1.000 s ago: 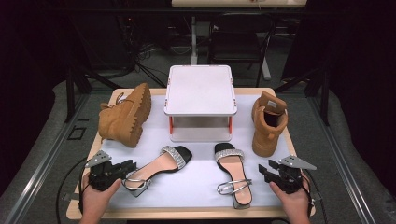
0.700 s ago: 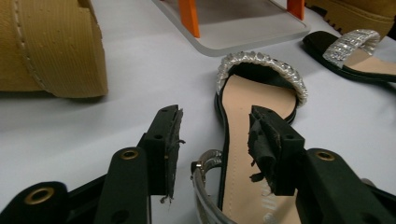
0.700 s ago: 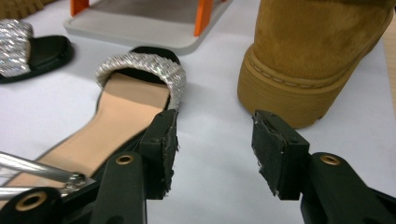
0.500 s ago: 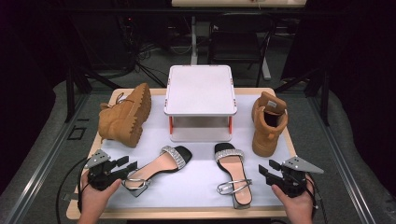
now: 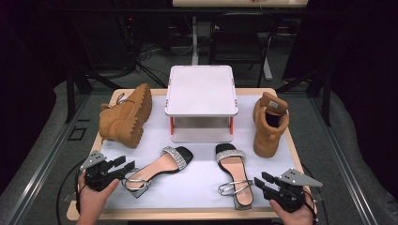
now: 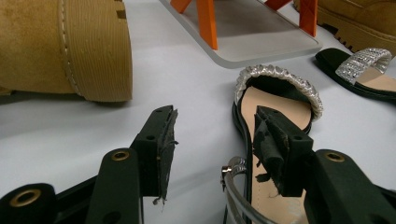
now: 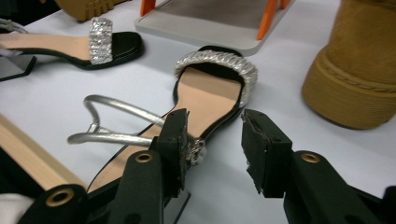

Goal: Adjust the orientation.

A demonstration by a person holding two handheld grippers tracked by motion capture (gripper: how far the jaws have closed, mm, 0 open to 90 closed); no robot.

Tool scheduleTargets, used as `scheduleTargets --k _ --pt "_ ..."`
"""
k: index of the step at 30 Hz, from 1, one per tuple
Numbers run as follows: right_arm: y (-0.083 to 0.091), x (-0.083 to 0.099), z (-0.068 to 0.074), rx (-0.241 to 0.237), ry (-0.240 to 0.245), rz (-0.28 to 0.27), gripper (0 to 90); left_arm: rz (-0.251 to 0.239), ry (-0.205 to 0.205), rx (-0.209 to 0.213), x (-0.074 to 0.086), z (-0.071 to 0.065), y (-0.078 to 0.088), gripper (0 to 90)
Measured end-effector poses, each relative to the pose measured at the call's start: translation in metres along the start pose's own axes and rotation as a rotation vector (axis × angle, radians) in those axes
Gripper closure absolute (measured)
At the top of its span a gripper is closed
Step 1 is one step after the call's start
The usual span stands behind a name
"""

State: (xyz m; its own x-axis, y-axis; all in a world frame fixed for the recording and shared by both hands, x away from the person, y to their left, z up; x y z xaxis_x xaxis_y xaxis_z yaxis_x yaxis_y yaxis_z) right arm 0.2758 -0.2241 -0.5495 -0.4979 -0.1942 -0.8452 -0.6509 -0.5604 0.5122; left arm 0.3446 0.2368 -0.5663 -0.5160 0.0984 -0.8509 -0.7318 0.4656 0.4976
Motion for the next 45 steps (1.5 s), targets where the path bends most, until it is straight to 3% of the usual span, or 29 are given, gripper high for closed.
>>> scheduleTargets --k 5,12,15,23,32,45 --pt "-0.008 0.01 0.003 -0.026 0.026 0.043 60.4 -0.001 0.01 0.005 0.001 0.0 -0.001 48.6" --pt "-0.012 0.01 0.007 -0.079 0.016 0.026 59.6 0.005 0.004 0.004 0.001 -0.003 -0.002 48.1" --pt "-0.012 0.009 0.012 -0.104 0.036 0.021 57.8 0.01 0.007 0.002 0.002 -0.001 -0.002 47.9" --pt "-0.023 0.009 0.016 -0.095 0.053 0.044 58.9 -0.003 0.023 -0.005 0.002 0.001 0.0 47.8" --pt "-0.027 0.007 0.007 -0.061 0.051 0.056 79.7 0.003 0.028 -0.007 0.003 0.001 0.0 47.8" --pt "-0.026 0.006 0.006 -0.036 0.061 0.053 80.2 0.008 0.028 -0.007 0.004 0.002 0.0 47.8"
Point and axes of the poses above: each handheld gripper's, and its own axes: y roughly backward along the jaws, x roughly out of its underside, z roughly to its left, the point moved 8 cm from there along -y, roughly forward along the jaws, and after that the axes turned 5 degrees about -x, right-handed, at the moved point
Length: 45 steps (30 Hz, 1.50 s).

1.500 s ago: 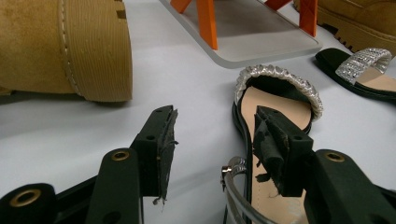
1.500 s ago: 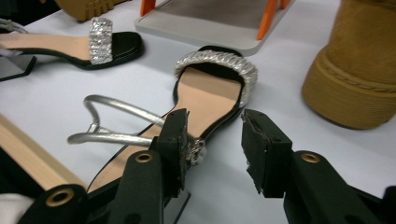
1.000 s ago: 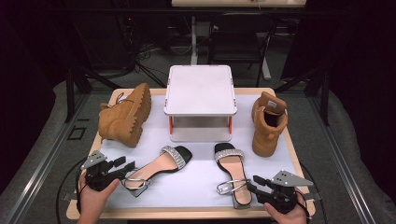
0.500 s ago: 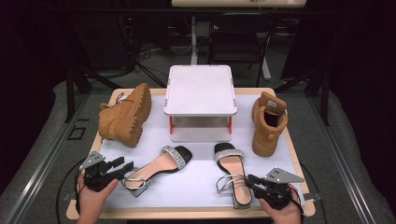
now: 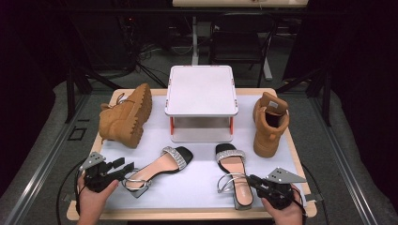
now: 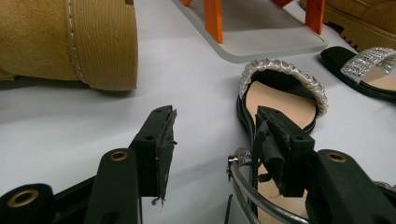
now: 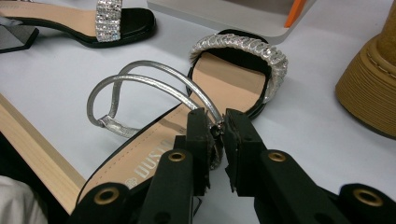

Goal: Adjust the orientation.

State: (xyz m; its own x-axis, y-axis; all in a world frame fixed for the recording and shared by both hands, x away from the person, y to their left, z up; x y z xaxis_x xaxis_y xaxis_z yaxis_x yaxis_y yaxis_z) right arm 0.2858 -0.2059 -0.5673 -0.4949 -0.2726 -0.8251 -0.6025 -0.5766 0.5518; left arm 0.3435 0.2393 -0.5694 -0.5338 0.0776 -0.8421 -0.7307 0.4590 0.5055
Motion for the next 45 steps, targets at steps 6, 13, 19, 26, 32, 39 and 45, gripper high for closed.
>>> scheduleTargets --k 6,13,19,26,32,39,45 --pt "0.007 -0.004 -0.007 0.034 -0.026 -0.043 90.0 0.003 -0.003 -0.001 0.0 0.001 0.0 47.8" --pt "0.015 0.0 -0.01 -0.035 -0.063 -0.059 80.4 -0.001 0.0 -0.005 0.0 0.001 0.0 47.8" --pt "0.018 0.009 -0.003 -0.017 0.021 0.012 64.9 -0.013 0.011 -0.009 -0.001 0.002 0.001 47.7" --pt "0.004 0.011 0.008 -0.023 0.073 0.059 56.1 -0.009 0.015 -0.01 0.0 0.003 0.002 47.7" --pt "-0.003 0.007 0.001 0.013 0.03 0.04 76.3 -0.006 0.009 -0.004 0.0 0.001 0.001 47.7" --pt "-0.002 0.005 -0.006 0.052 0.032 0.038 84.4 -0.01 0.015 -0.007 -0.001 0.003 0.001 47.7" --pt "-0.002 0.003 -0.016 0.084 0.013 0.023 84.5 -0.009 0.013 -0.006 0.0 0.003 0.001 47.7"
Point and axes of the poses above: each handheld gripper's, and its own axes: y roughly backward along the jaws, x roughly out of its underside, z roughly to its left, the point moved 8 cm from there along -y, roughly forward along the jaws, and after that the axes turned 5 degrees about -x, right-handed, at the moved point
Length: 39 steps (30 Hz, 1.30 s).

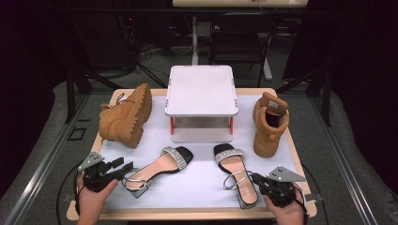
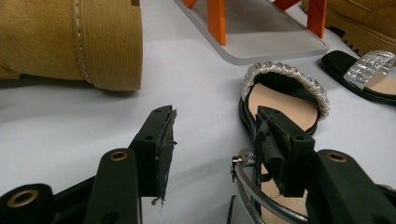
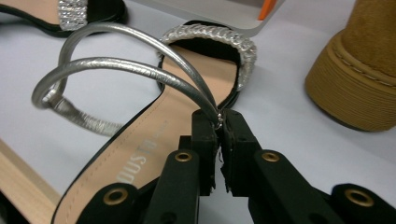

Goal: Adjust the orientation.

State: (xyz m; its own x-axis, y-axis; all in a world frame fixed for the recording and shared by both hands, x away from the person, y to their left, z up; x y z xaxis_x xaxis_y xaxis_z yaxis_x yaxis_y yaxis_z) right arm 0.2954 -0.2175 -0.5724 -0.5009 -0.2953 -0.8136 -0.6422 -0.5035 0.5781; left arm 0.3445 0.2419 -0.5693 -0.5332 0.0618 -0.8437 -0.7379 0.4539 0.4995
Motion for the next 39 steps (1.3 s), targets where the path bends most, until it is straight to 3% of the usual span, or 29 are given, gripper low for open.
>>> scheduleTargets --k 8,14,20,24,28,35,39 --pt "-0.002 -0.003 -0.022 0.029 -0.049 -0.022 84.4 0.003 0.0 -0.002 0.0 0.001 -0.001 47.7" --pt "0.0 0.001 -0.033 -0.002 -0.111 -0.032 84.4 0.004 -0.002 -0.004 0.0 0.001 -0.001 47.7" --pt "0.001 0.001 -0.032 -0.033 -0.112 -0.036 83.2 0.011 -0.008 -0.007 -0.001 0.001 -0.001 47.8" --pt "0.008 0.002 -0.03 -0.059 -0.106 -0.029 74.4 0.002 -0.008 -0.006 -0.006 0.0 0.001 47.8" --pt "0.02 0.002 -0.033 -0.04 -0.093 -0.023 62.5 0.004 -0.015 0.001 -0.009 -0.002 0.003 47.8" --pt "0.046 -0.008 -0.041 -0.009 -0.147 -0.061 56.4 -0.01 -0.015 -0.001 -0.011 -0.002 0.005 47.7" --pt "0.048 -0.021 -0.037 -0.012 -0.139 -0.059 52.3 -0.002 -0.017 0.002 -0.011 -0.002 0.005 47.4"
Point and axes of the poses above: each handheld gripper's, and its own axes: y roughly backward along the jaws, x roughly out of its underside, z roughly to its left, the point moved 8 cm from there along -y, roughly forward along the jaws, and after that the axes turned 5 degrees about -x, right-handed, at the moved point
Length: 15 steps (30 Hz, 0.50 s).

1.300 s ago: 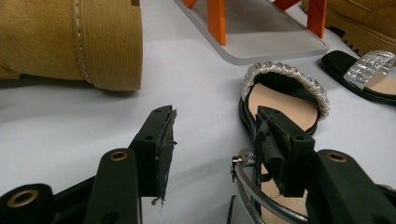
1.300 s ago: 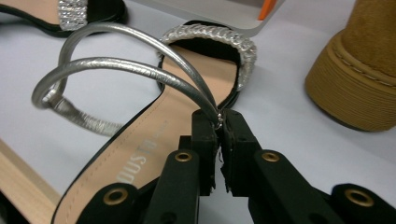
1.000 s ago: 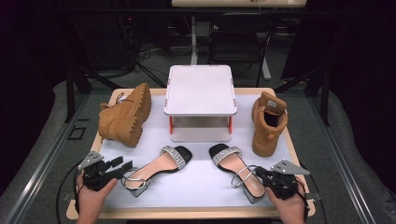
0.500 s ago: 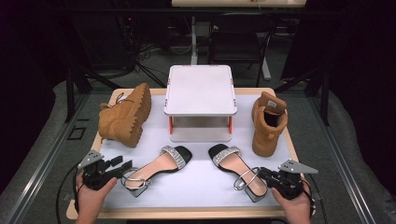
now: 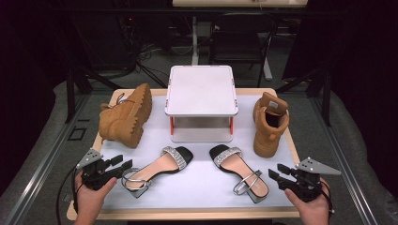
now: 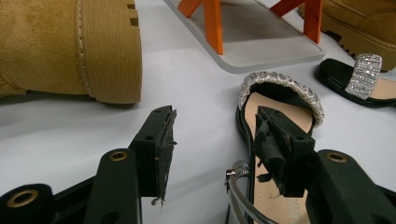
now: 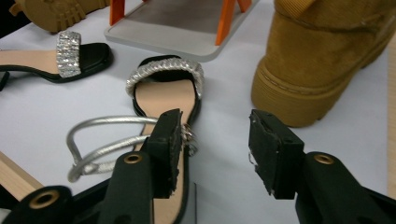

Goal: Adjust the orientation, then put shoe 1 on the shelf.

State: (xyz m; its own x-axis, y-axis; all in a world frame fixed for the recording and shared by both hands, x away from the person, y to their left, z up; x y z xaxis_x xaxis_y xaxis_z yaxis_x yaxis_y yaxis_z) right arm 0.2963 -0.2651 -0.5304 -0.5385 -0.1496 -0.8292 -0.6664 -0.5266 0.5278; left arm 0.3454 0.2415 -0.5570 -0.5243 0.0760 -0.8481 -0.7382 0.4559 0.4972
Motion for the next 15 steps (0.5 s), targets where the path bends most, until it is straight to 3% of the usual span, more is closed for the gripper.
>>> scheduleTargets --k 6,9,15 --pt "-0.02 -0.014 0.019 -0.024 0.066 0.048 47.0 -0.005 -0.001 0.007 -0.002 -0.003 0.002 47.0" --pt "-0.033 -0.017 0.026 -0.029 0.081 0.088 39.6 -0.001 -0.013 -0.002 -0.004 -0.002 0.003 47.0" --pt "-0.048 -0.019 0.031 -0.035 0.102 0.167 35.1 0.055 -0.038 0.004 -0.005 -0.001 0.001 44.5"
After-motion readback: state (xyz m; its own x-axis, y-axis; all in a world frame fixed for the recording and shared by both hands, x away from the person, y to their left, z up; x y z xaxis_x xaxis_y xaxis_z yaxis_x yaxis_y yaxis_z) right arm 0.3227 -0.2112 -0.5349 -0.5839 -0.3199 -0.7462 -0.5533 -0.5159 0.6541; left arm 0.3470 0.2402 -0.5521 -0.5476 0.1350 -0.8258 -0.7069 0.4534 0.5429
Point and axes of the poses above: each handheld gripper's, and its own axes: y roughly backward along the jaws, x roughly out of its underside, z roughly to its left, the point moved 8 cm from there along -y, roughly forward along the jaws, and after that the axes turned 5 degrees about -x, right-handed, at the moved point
